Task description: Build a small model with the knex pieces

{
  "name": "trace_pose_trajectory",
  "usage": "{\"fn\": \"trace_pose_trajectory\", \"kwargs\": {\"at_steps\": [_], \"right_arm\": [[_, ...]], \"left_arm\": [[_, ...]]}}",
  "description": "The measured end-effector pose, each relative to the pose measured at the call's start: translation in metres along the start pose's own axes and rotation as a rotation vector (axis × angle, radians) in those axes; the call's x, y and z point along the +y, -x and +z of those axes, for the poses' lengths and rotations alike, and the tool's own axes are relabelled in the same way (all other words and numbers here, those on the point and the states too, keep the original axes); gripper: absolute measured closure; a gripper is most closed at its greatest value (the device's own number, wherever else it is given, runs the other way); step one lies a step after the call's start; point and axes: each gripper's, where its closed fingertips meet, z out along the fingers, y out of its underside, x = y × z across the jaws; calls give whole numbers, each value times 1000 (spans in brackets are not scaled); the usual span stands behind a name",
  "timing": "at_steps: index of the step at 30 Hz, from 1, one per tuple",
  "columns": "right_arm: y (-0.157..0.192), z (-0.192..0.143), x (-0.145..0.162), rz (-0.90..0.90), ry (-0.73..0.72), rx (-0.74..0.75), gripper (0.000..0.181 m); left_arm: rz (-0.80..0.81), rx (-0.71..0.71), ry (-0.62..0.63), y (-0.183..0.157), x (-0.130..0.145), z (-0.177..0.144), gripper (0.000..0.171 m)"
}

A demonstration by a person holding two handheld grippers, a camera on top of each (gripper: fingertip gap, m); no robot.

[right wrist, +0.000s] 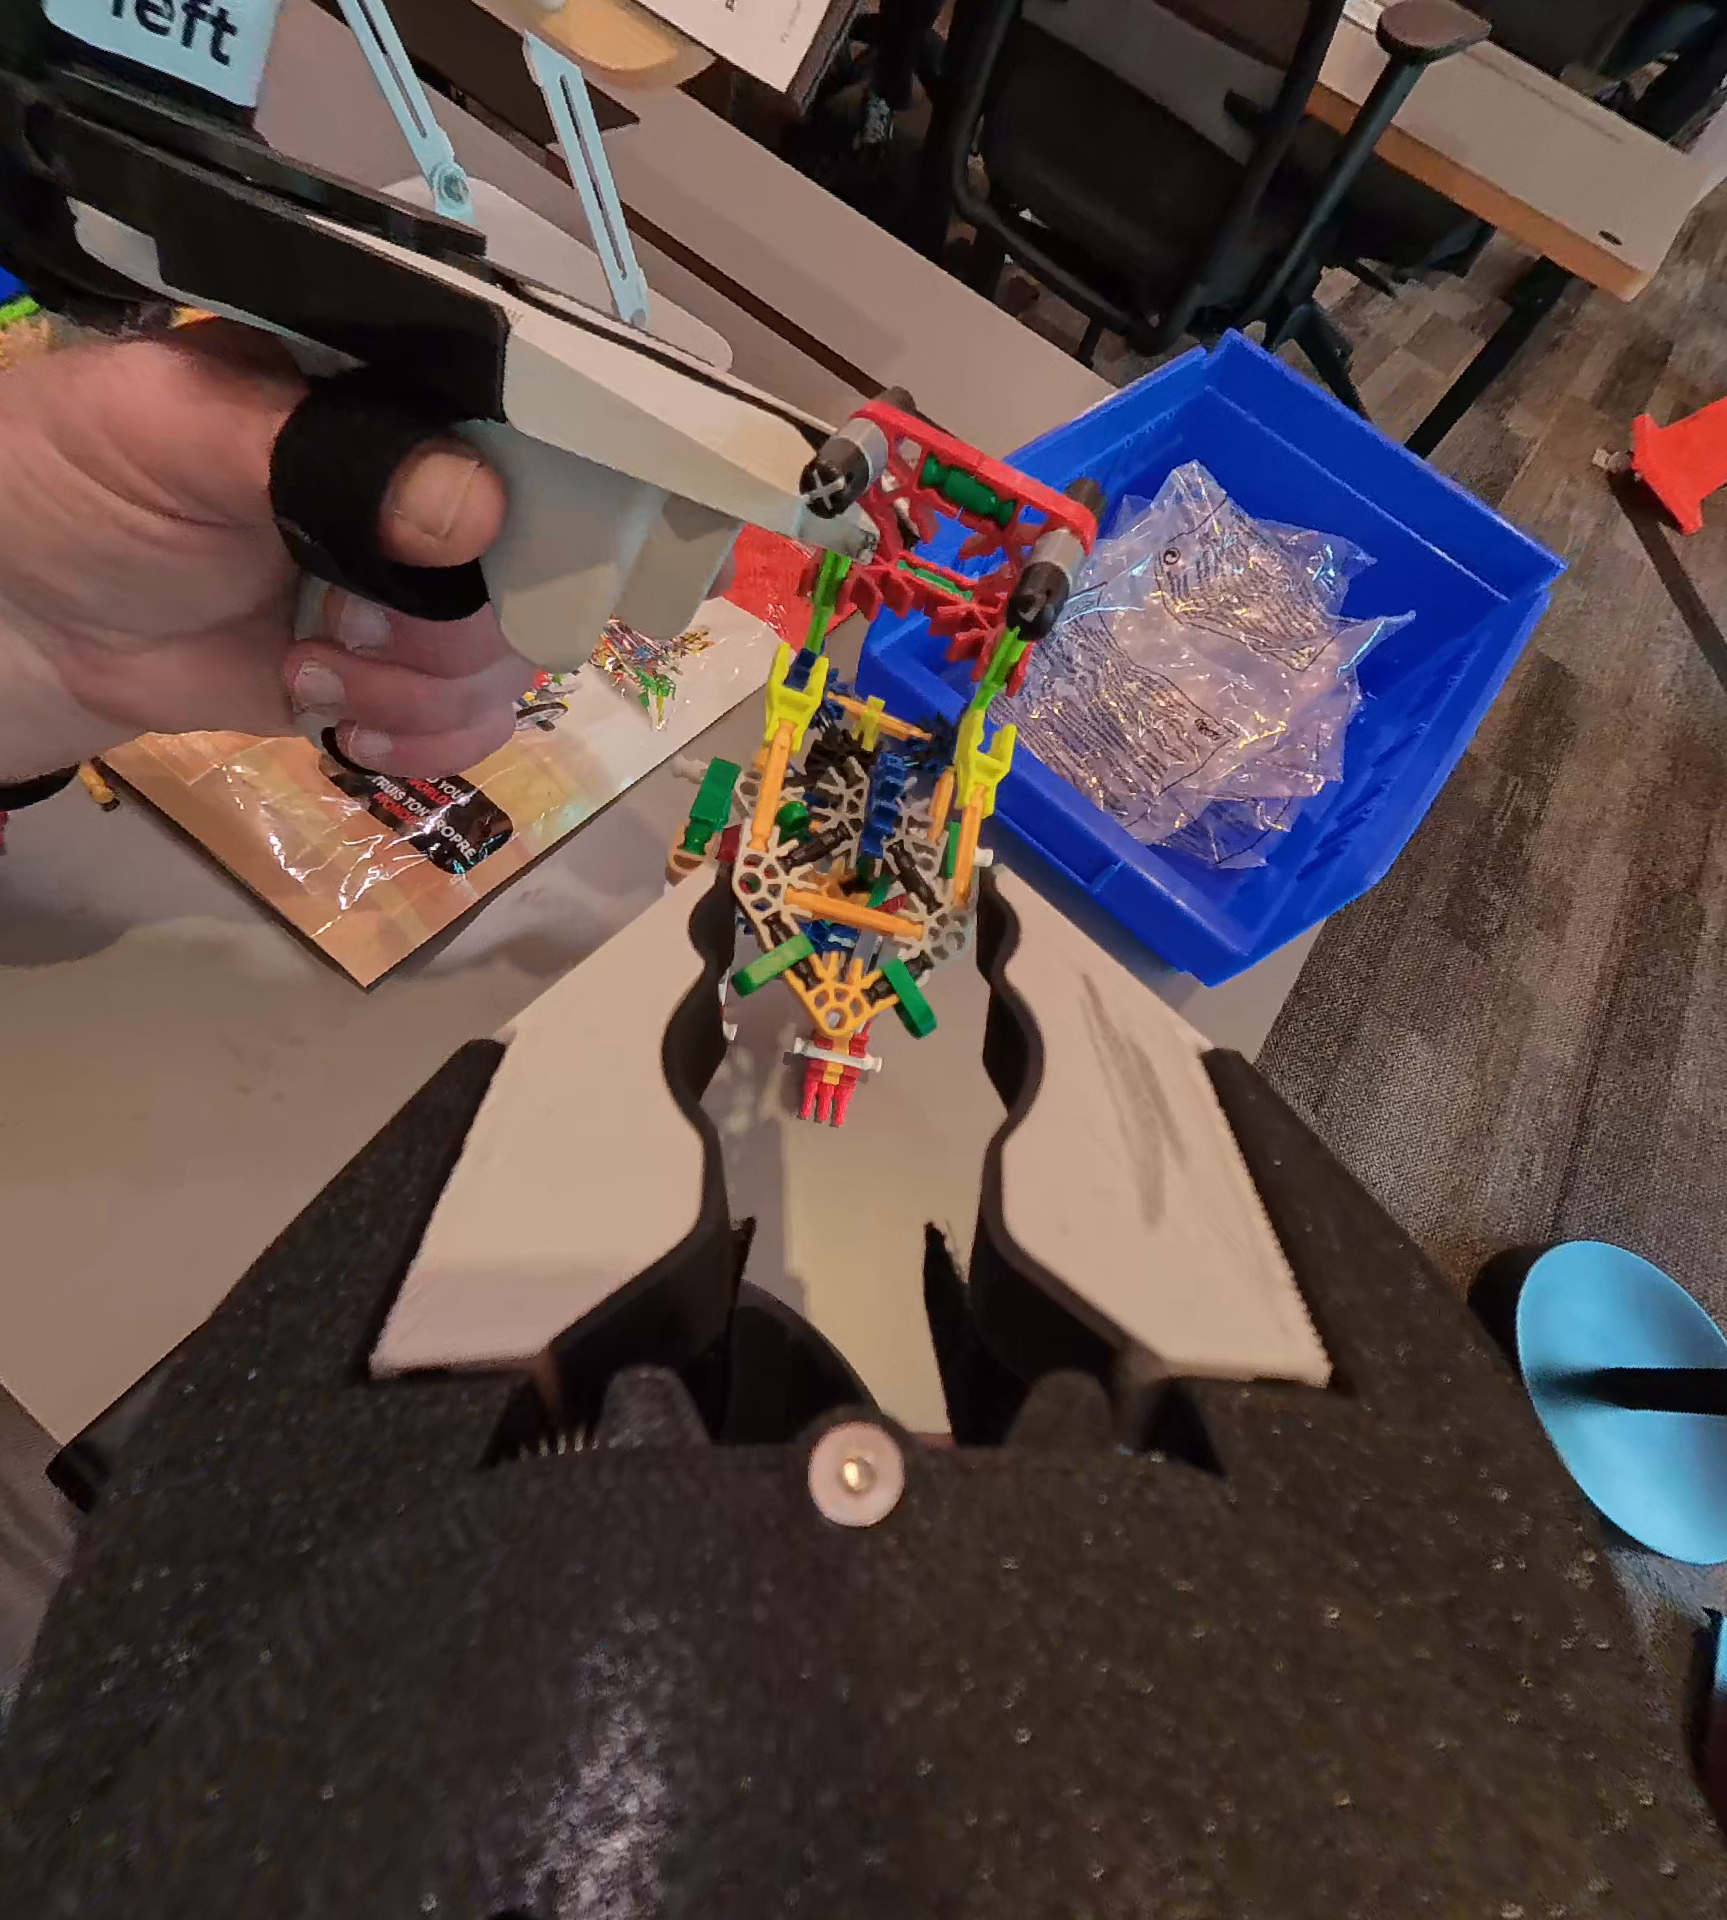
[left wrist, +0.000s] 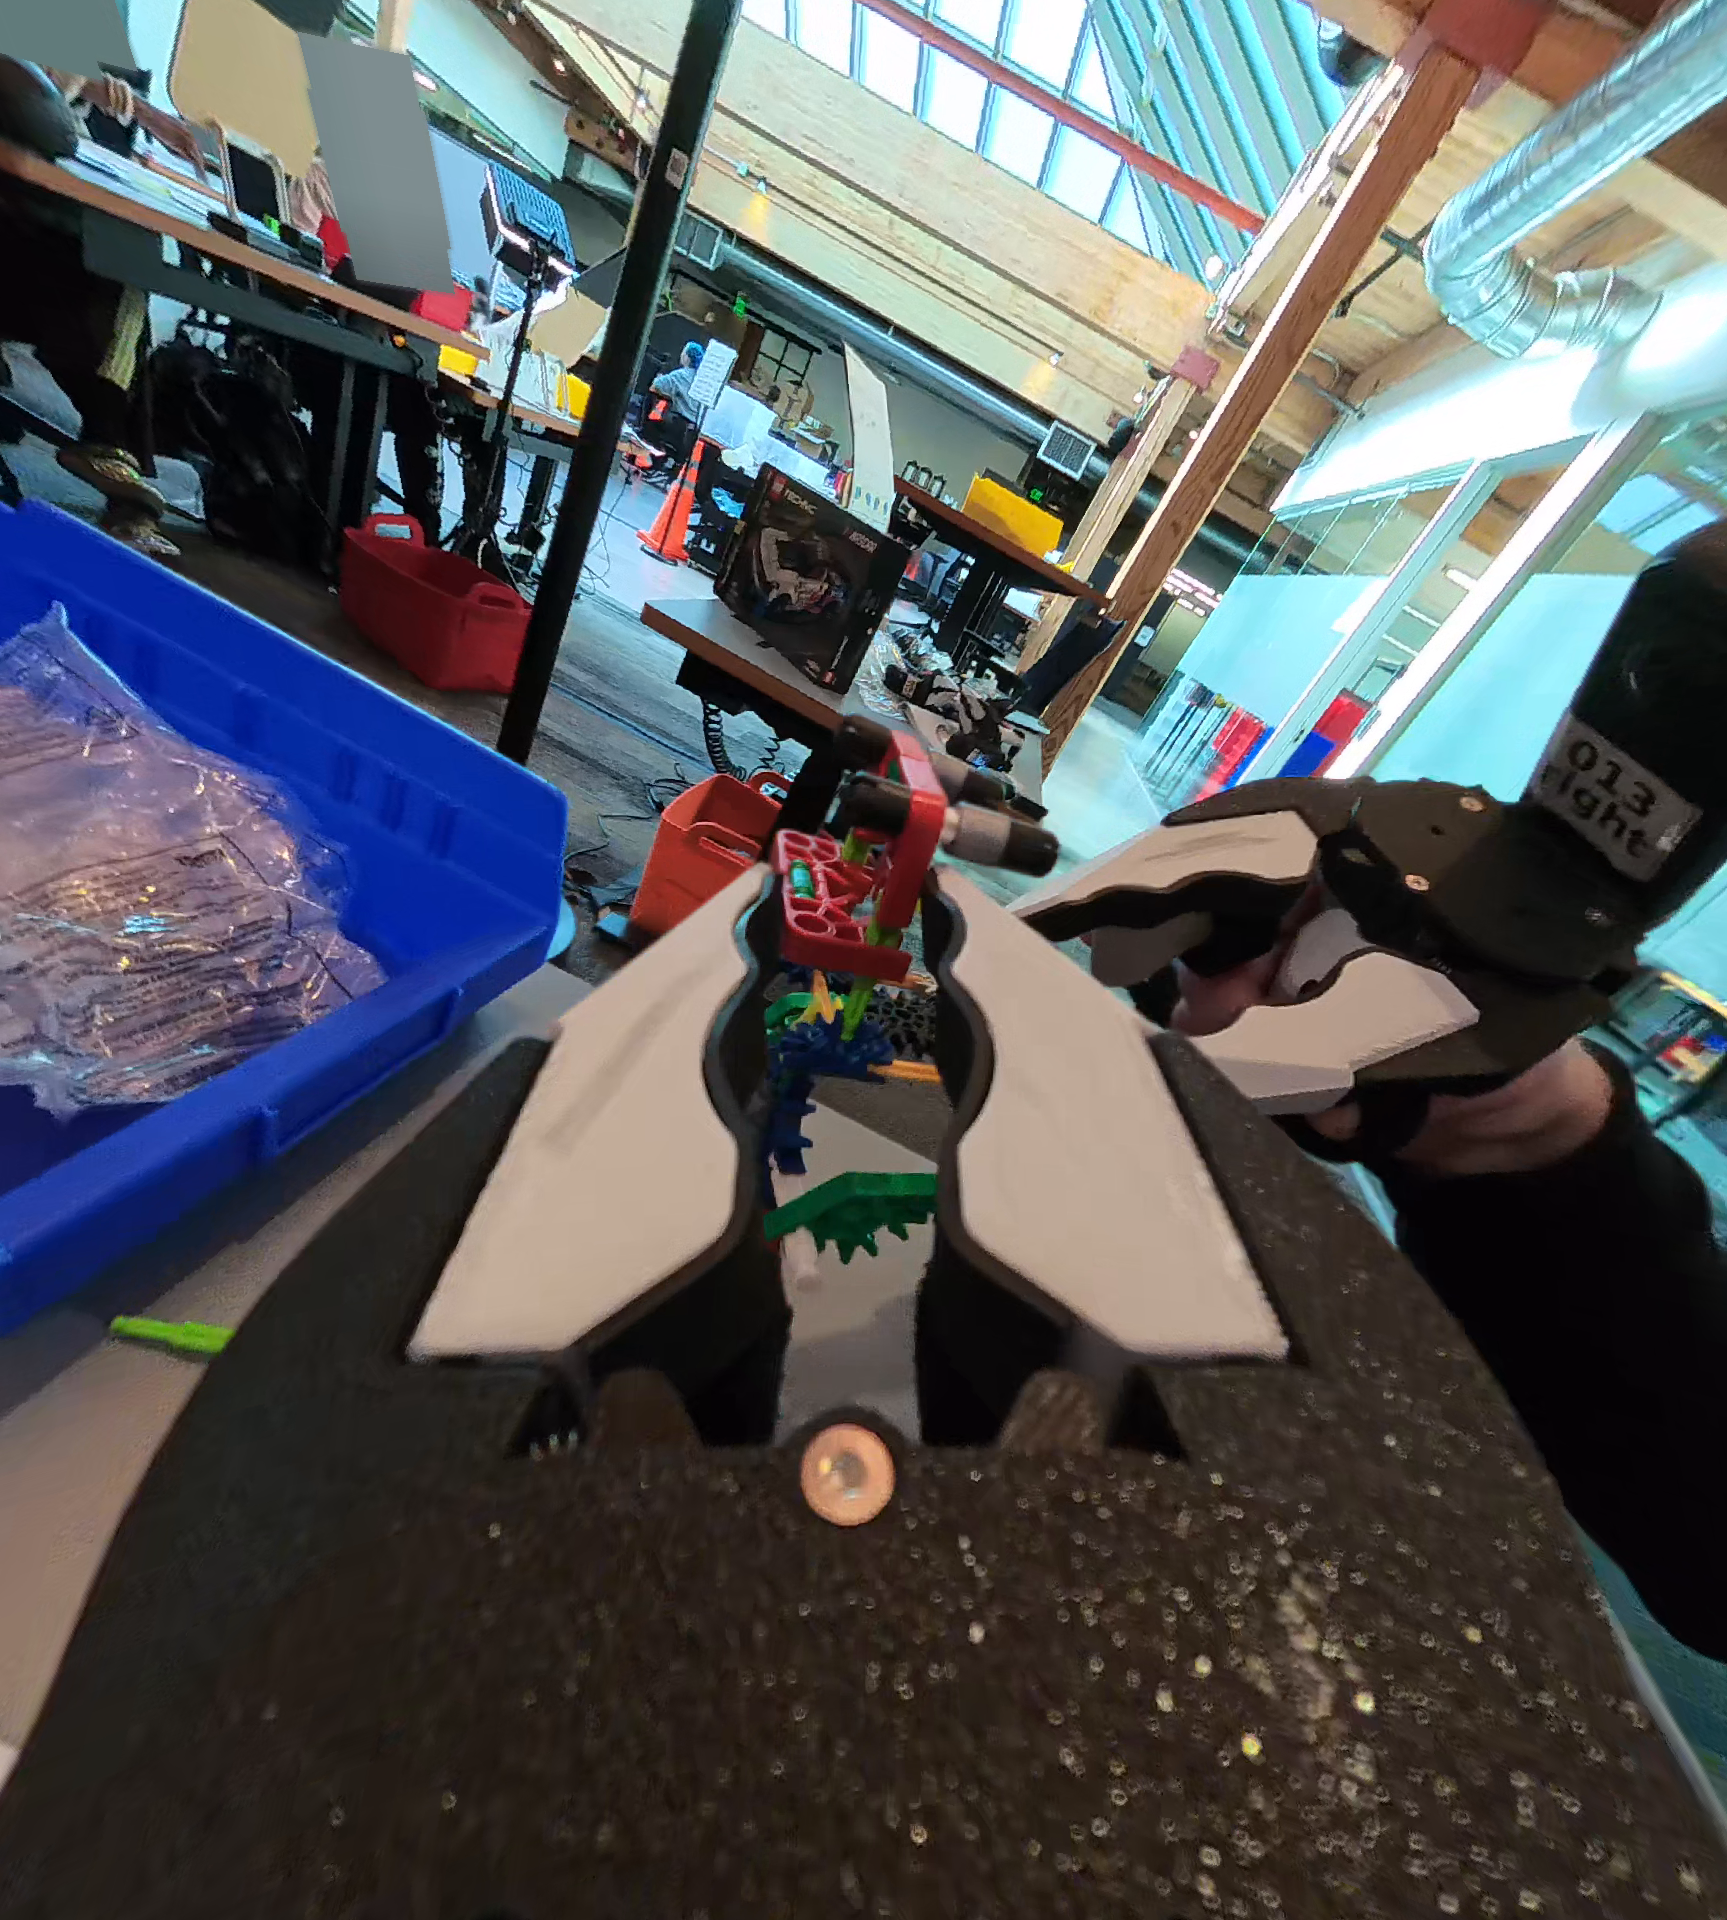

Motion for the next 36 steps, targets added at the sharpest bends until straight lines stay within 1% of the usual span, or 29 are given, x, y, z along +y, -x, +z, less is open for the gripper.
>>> {"fn": "trace_pose_trajectory", "kwargs": {"at_steps": [7,11,14,18,21,29,36], "right_arm": [[-3,-1,-9,-21,35,0,138],[-5,0,-11,-37,55,11,138],[-6,3,-13,-47,69,16,138],[-6,4,-14,-49,98,24,138],[-4,5,-13,-55,121,15,138],[-9,5,-14,-67,151,41,138],[-9,4,-11,-104,189,11,138]], "left_arm": [[21,0,-4,-3,-2,-2,149],[6,14,-16,-2,-4,-4,143],[9,42,-23,-4,-5,-8,143],[40,89,-30,-9,-8,-17,143],[97,64,-34,-3,-8,-20,144],[179,76,-5,-5,4,-14,145],[225,80,3,-9,6,-14,145]]}}
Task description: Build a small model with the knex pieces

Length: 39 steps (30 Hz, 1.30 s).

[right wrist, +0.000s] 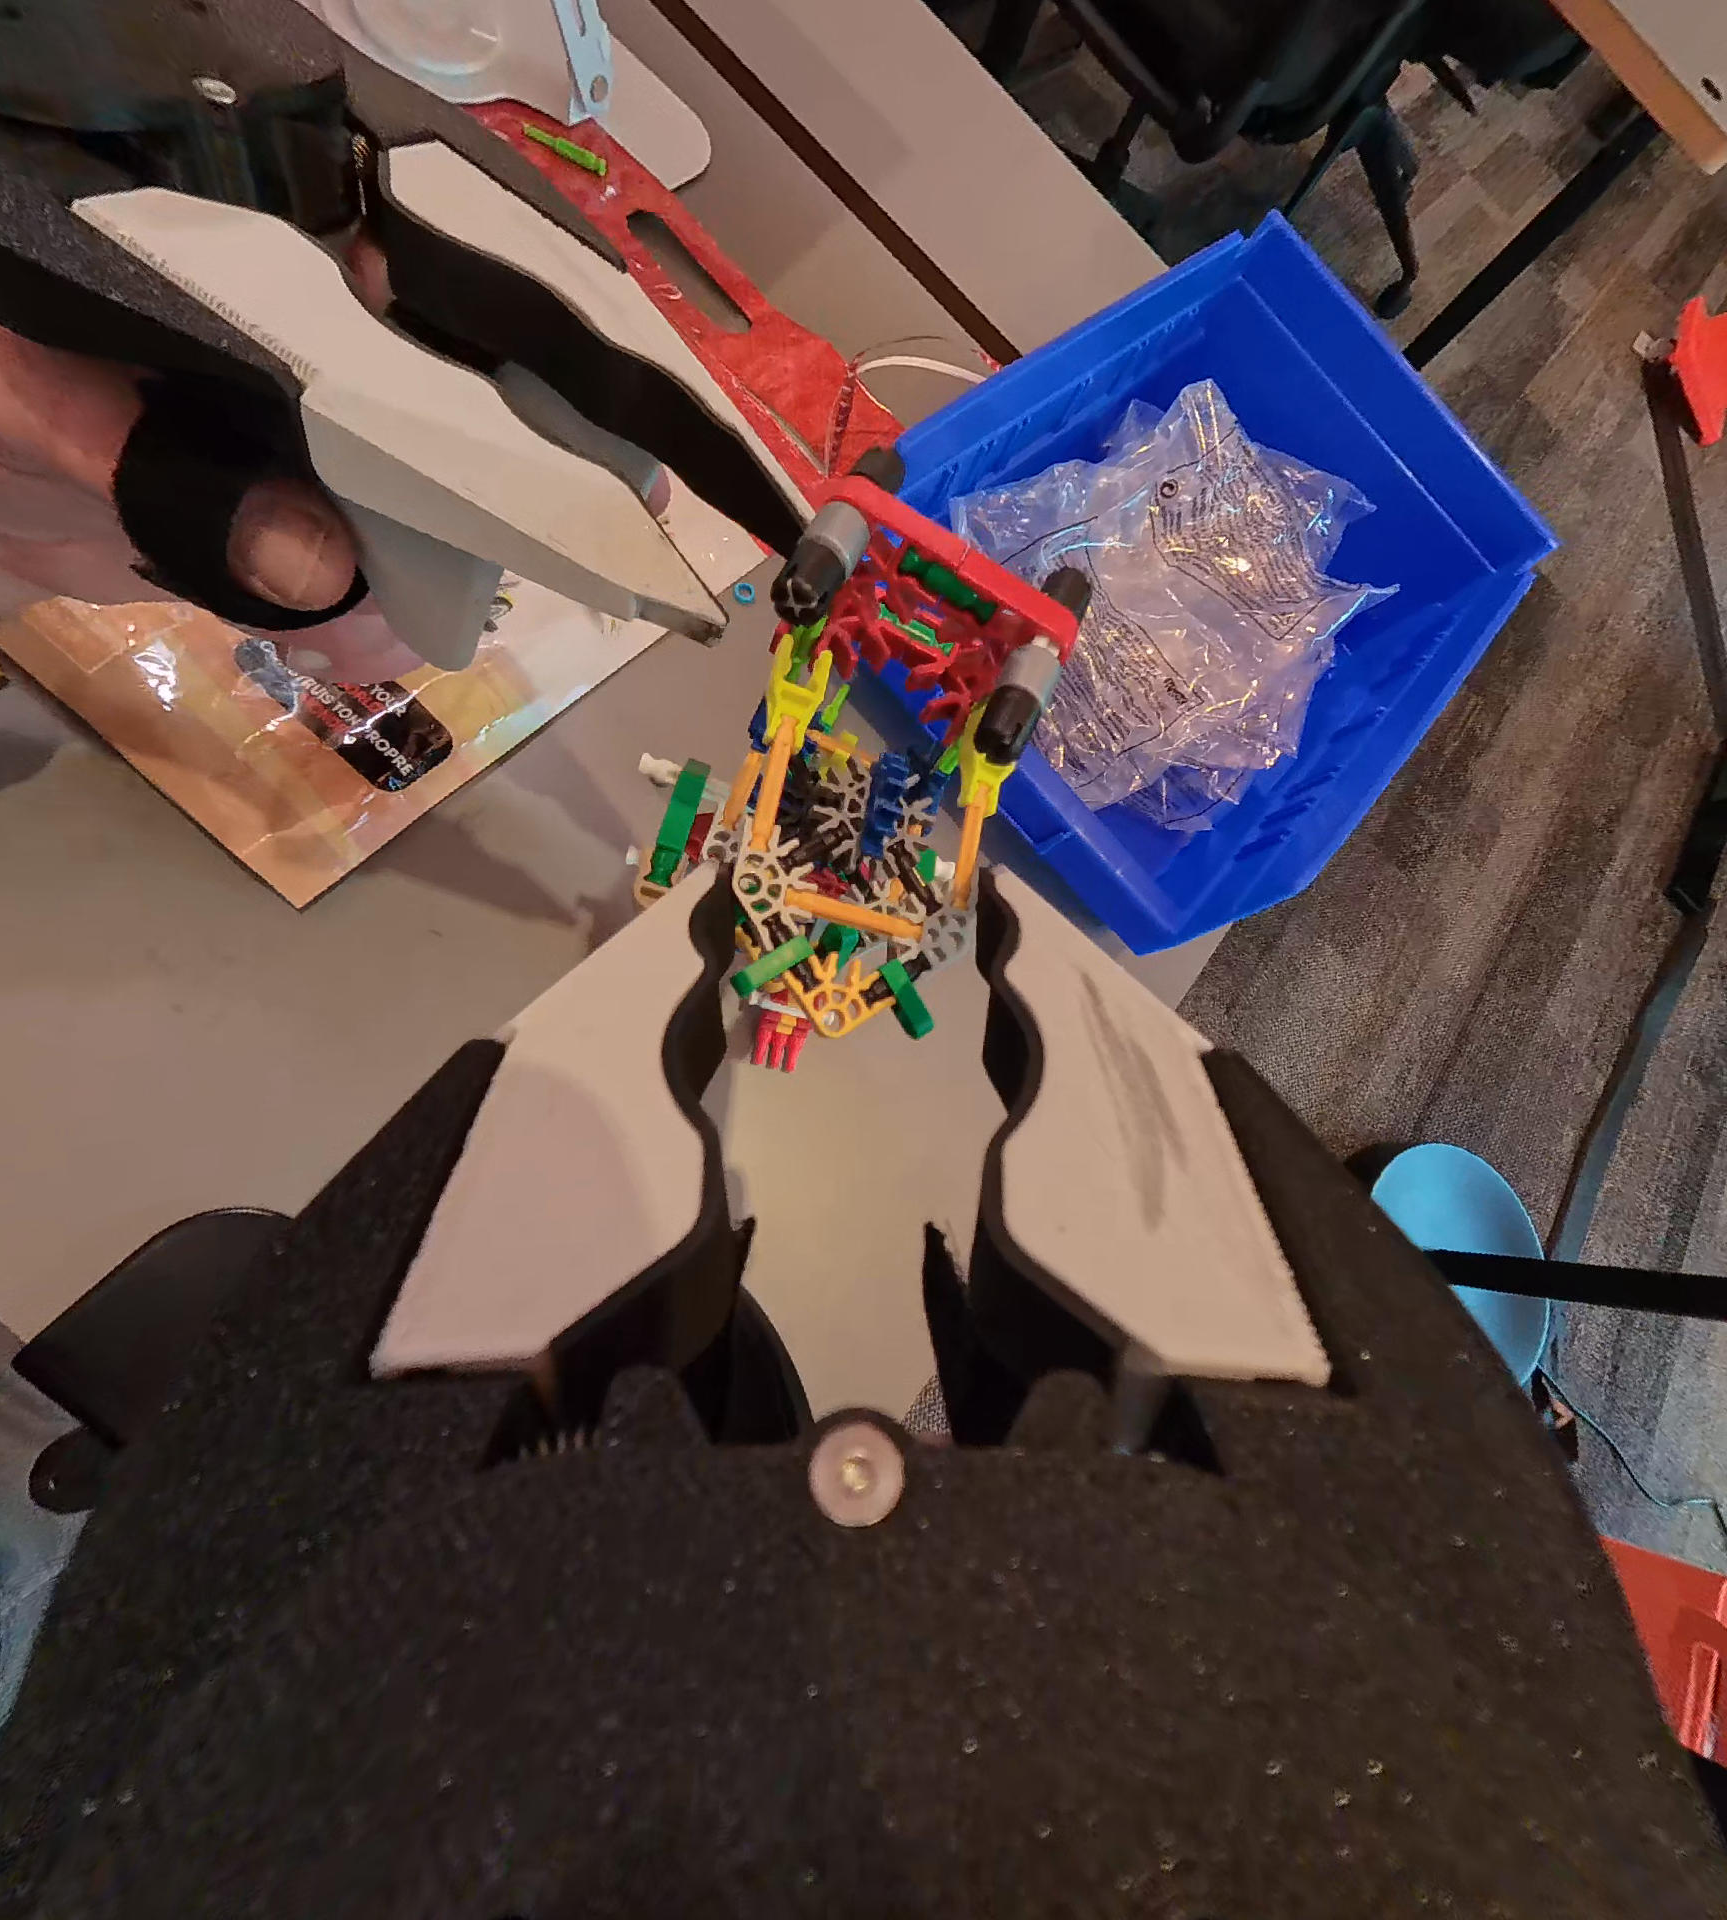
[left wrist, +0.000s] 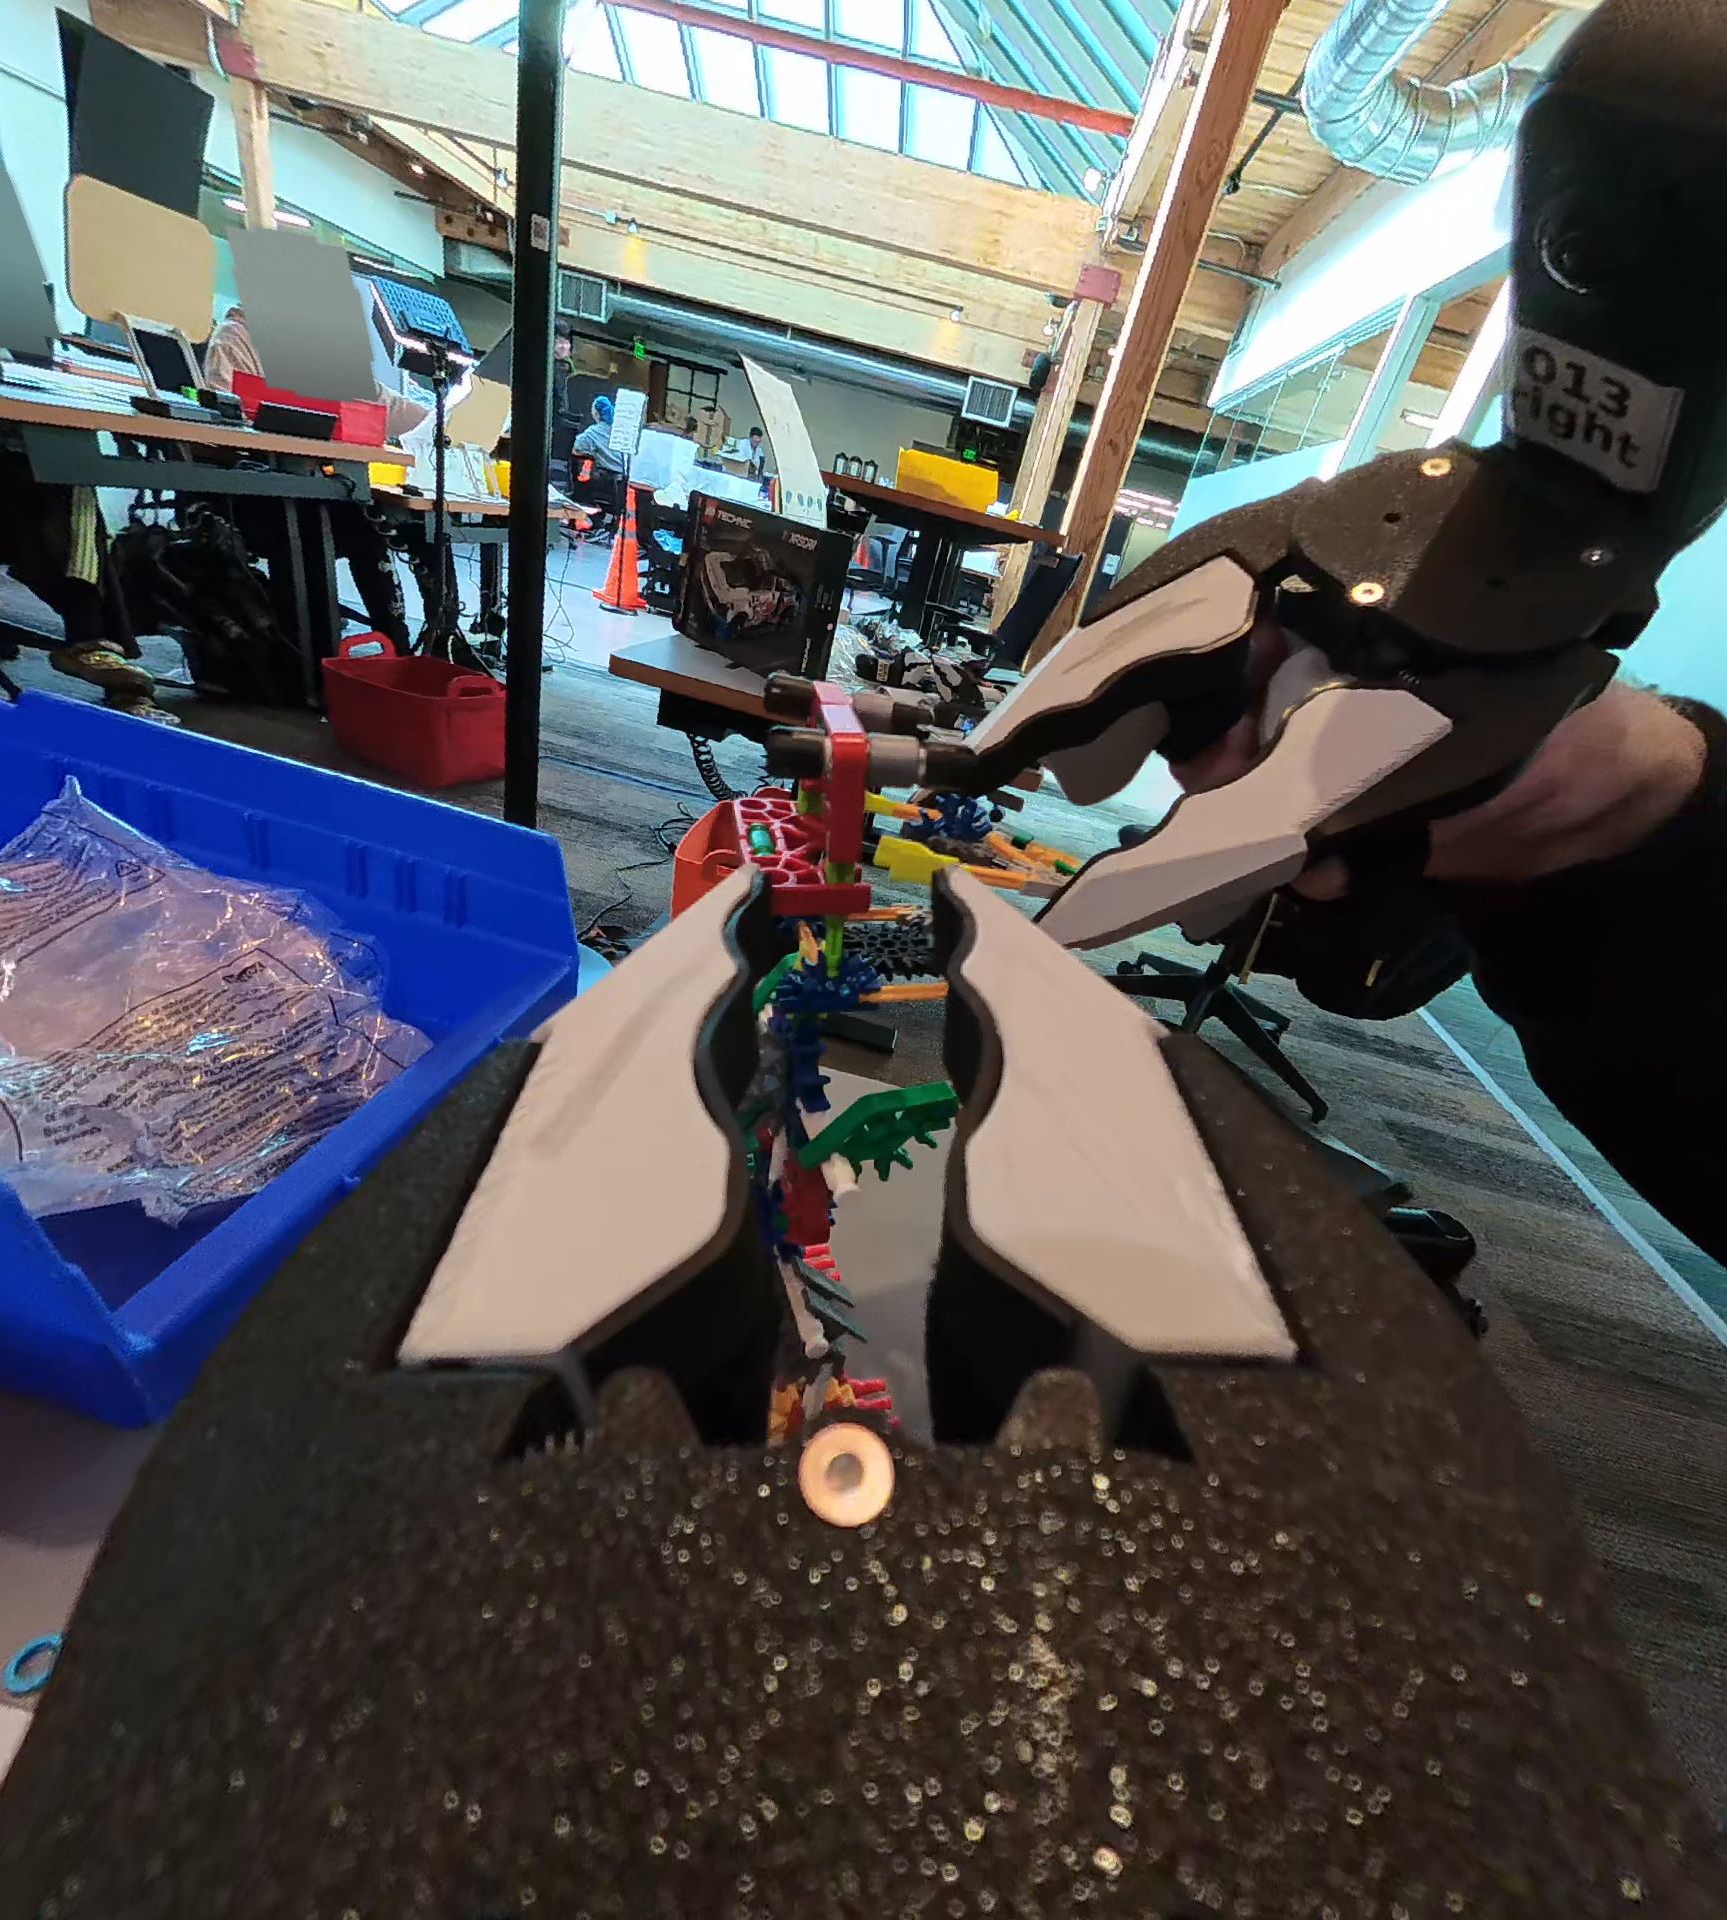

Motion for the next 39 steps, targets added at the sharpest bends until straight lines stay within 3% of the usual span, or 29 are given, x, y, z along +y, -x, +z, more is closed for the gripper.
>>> {"fn": "trace_pose_trajectory", "kwargs": {"at_steps": [14,27,39], "right_arm": [[-1,-5,-4,-30,-15,-28,138],[-3,-8,-3,-3,-82,-152,138],[-4,-5,-4,15,-70,-151,138]], "left_arm": [[86,2,11,-6,1,0,140],[133,40,25,-19,2,1,142],[144,25,19,-16,3,0,140]]}}
